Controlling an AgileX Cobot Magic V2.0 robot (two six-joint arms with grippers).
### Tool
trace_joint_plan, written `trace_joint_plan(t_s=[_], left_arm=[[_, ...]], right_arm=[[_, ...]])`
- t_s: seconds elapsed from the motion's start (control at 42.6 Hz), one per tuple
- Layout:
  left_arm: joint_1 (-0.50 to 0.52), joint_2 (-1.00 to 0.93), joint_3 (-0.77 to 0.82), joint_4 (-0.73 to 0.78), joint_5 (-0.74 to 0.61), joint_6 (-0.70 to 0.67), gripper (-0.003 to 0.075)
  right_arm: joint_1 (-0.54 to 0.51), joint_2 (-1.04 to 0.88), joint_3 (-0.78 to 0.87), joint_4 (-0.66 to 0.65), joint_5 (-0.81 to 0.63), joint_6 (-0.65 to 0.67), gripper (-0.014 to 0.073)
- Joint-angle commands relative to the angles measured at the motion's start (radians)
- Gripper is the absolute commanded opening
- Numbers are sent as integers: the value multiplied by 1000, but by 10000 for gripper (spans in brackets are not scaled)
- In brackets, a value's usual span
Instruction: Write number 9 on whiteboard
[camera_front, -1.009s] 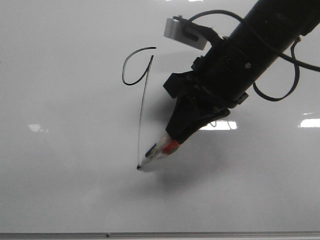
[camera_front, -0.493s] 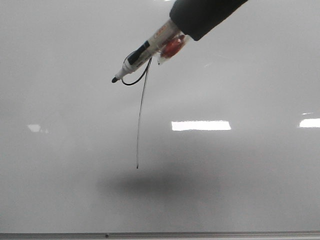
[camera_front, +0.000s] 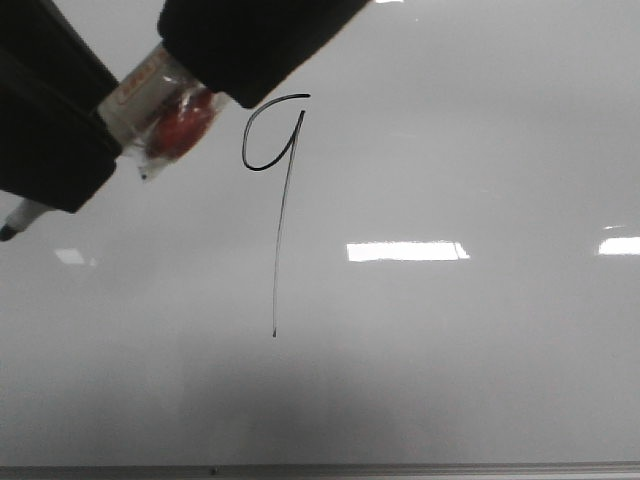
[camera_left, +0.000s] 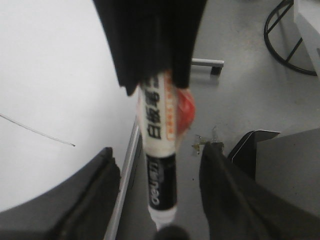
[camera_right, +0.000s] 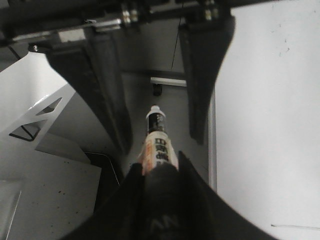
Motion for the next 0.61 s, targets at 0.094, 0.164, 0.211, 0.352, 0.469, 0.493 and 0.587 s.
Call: trace_joint_plan(t_s=[0.094,0.164,0.211,0.352,0.469,0.493,0.587], left_arm=[[-11,-4,-35,-29,-45,-10,272],[-11,-4,-35,-29,-45,-10,233],[-11,-4,-35,-29,-45,-10,202],[-11,-4,-35,-29,-45,-10,74],[-11,-4,-35,-29,-45,-10,-14],[-11,-4,-35,-29,-45,-10,-18],[-11,-4,-35,-29,-45,-10,-19]], right_arm=[[8,-36,-34,36,-31,-13,-70],[8,-36,-34,36,-31,-13,-70],[8,-36,-34,36,-32,-13,-70],[8,-35,-34,36,-44,-13,-68],[8,-35,-34,36,-56,-9,30],[8,-35,-34,37,-59,-7,71],[6,-35,-34,37,-79,26,315]])
